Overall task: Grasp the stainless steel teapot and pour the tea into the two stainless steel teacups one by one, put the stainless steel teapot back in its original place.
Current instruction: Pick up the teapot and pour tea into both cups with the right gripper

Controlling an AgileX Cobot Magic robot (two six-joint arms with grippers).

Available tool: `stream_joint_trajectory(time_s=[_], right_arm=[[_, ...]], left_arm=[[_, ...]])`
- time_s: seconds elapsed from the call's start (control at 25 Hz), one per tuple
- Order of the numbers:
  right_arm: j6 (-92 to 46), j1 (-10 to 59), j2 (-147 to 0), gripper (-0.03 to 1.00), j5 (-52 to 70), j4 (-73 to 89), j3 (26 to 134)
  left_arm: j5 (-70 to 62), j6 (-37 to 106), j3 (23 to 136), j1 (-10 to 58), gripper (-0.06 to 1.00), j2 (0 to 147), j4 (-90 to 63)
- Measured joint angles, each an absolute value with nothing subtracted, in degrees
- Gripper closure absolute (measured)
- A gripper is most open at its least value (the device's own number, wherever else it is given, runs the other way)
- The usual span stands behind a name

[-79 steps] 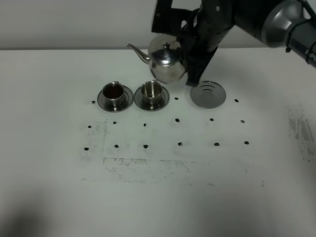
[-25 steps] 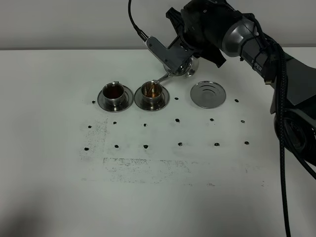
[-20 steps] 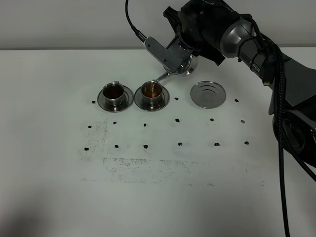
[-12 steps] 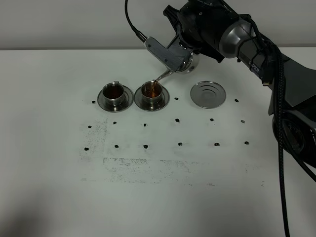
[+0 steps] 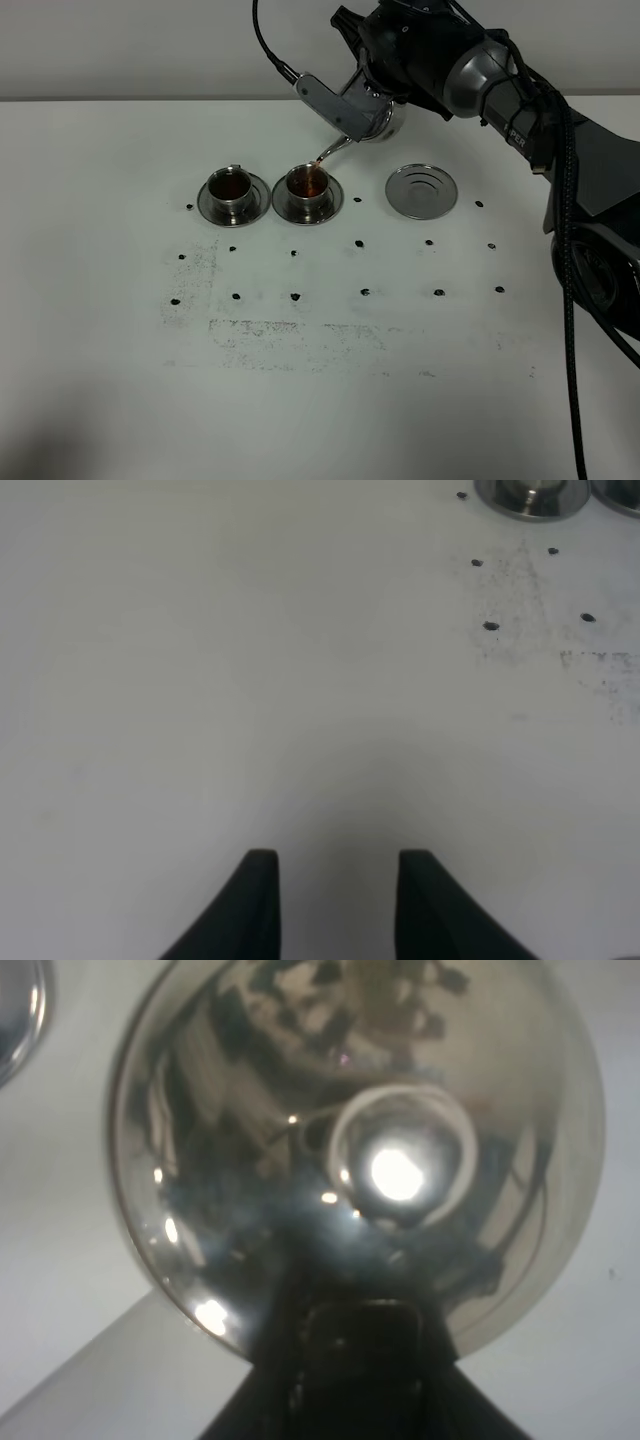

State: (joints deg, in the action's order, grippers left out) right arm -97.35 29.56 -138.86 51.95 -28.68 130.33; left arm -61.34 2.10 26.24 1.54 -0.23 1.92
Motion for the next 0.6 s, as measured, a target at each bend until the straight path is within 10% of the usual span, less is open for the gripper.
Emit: stream_joint_trajectory(time_s=[0.6], right_arm=[[-97.1,29.6,-138.9,0.75,51.9,-29.1,130.3]], left_arm=[[-61.3,2.1,26.2,1.5,0.66,-0.2,1.9]])
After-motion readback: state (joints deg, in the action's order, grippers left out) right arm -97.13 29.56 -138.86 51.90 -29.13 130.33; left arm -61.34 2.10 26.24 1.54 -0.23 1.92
